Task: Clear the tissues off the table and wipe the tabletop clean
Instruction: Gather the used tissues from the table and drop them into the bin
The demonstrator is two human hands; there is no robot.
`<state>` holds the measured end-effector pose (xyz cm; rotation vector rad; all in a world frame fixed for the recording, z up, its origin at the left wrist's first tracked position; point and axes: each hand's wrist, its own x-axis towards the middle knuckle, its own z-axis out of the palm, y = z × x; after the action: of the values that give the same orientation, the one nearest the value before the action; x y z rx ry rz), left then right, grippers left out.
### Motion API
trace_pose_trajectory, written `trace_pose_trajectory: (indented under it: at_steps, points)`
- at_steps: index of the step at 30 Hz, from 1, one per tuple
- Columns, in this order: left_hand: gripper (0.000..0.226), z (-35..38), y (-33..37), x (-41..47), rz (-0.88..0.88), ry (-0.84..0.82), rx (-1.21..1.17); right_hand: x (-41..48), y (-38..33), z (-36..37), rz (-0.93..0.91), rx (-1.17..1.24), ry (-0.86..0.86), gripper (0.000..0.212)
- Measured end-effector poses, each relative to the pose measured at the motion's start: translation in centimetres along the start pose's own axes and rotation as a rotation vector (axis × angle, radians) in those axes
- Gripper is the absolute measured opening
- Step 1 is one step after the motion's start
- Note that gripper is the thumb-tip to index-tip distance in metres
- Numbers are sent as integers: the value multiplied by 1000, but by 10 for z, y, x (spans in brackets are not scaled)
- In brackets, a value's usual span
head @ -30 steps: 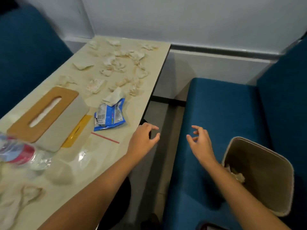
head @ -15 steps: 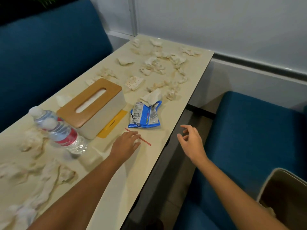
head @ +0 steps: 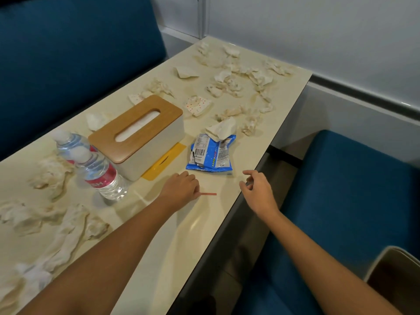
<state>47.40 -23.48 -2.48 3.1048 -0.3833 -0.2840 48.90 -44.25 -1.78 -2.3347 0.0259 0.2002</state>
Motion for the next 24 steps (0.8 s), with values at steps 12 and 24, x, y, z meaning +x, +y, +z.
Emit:
trace_pose_trajectory:
  at_steps: [12, 24]
  points:
    - [13, -1, -8, -9, -225, -112, -410, 83, -49, 36, 332, 80, -87, 44]
    - [8, -14, -29, -41, -585, 135, -1130, 53, -46, 35, 338, 187, -270, 24]
